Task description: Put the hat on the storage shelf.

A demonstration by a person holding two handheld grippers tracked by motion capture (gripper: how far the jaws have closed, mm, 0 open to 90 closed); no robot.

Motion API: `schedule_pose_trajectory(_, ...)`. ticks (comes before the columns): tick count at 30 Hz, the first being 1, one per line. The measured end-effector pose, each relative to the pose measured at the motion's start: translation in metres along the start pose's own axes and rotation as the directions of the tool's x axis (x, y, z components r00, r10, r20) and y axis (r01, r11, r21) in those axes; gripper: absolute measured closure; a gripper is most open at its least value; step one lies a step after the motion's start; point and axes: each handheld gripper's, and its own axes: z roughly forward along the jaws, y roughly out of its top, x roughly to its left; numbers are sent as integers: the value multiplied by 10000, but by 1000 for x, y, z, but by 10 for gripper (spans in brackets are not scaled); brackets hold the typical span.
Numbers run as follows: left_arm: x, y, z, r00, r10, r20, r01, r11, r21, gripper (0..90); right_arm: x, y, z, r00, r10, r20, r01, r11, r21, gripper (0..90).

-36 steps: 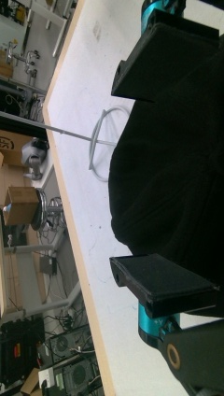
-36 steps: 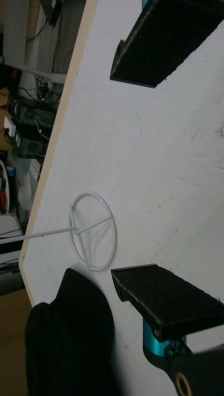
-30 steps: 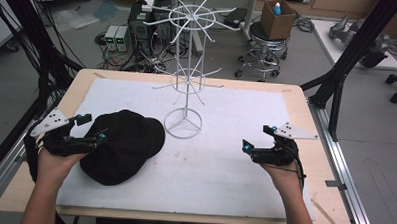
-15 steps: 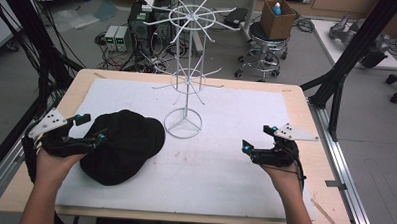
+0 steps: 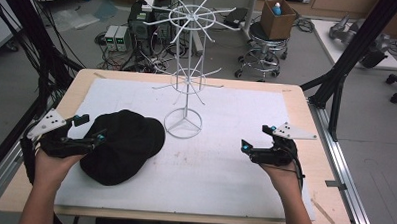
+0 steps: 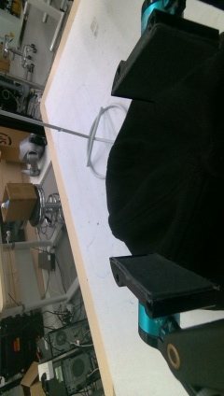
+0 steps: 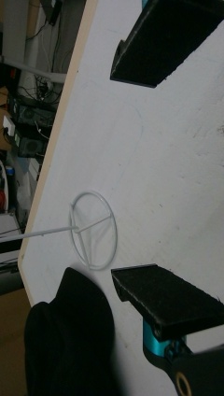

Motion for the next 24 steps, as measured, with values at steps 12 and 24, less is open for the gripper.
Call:
schedule_pose_trajectory(12,0,-7,2,9999,-91,-143,95,9996,249,158,1,1,3,10000,-21,-60,21,10000,21,51)
schedule_pose_trajectory(24,1,-22,13,9997,-170,-176,183,9971,735,160,1,1,5,9999,-68,-95,68,9999,80,51)
